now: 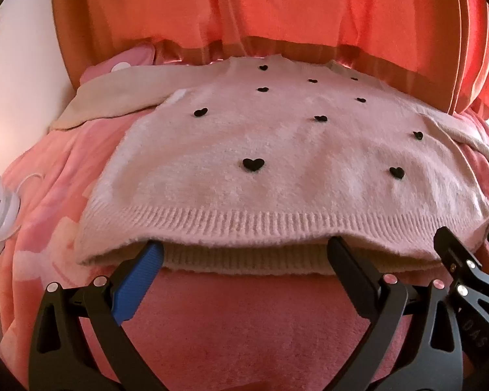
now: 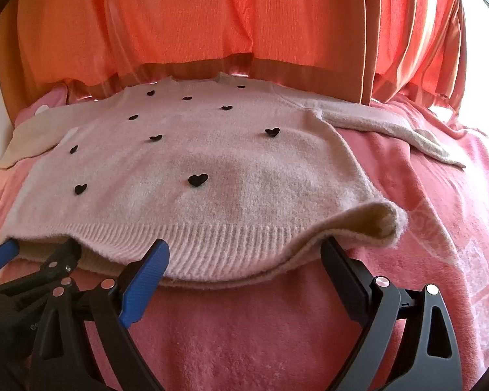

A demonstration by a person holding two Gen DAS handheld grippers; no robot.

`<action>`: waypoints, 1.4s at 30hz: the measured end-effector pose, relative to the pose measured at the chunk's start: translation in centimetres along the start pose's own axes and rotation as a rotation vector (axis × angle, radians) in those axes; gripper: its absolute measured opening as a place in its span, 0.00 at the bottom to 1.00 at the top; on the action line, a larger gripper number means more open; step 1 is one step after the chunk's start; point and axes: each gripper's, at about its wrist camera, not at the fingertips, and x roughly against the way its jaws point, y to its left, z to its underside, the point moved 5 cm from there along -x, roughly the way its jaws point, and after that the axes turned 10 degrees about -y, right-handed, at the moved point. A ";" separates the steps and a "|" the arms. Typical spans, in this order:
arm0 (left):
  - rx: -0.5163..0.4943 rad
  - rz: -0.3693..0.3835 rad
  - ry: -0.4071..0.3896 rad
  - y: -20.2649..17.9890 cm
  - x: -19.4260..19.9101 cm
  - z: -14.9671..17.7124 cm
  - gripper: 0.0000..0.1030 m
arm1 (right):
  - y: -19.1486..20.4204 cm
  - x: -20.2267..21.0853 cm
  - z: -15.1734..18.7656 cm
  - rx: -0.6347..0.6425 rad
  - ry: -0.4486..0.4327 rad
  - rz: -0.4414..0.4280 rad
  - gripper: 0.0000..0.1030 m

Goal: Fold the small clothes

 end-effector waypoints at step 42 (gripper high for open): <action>-0.001 -0.006 0.005 -0.2 0.0 0.0 0.95 | -0.2 -0.1 0.2 -0.006 0.001 -0.004 0.89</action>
